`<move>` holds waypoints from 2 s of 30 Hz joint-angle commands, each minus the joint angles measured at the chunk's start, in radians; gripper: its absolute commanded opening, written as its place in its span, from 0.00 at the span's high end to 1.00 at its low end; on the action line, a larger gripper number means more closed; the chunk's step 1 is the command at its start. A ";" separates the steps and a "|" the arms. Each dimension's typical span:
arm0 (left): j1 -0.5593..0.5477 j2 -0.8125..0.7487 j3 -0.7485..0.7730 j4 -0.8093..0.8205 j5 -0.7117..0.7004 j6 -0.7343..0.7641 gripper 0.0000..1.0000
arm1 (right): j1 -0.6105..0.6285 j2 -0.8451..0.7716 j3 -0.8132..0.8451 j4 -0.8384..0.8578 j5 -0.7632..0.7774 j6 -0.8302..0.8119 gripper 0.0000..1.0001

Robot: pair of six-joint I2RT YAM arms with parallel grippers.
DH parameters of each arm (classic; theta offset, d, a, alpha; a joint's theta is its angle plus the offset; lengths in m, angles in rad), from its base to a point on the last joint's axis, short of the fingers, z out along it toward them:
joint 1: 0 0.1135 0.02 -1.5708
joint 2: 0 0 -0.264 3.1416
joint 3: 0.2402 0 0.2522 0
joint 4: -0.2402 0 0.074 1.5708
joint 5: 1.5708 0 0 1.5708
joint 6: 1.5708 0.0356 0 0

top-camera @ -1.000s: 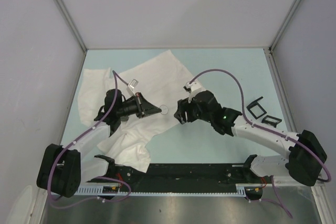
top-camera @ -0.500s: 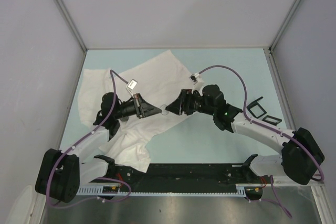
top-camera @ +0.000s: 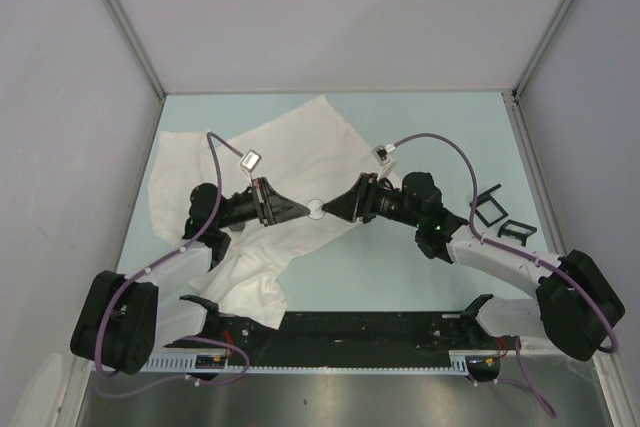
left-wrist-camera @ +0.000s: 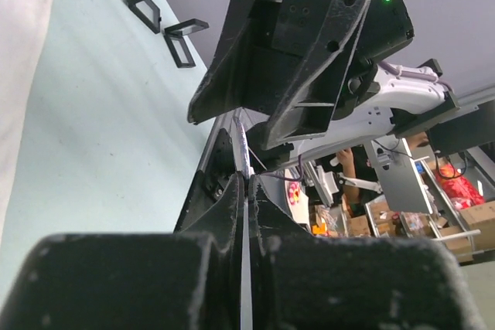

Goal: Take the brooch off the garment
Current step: Close the brooch.

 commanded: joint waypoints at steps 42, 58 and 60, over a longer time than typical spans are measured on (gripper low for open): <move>-0.025 0.099 -0.040 0.415 0.033 -0.258 1.00 | 0.019 0.054 0.012 0.218 -0.145 0.001 0.74; -0.033 0.068 -0.031 0.377 0.033 -0.246 0.99 | 0.084 0.036 0.068 0.043 0.004 -0.109 0.84; -0.034 0.066 -0.030 0.374 0.034 -0.244 1.00 | 0.091 0.031 0.070 0.030 0.024 -0.114 0.84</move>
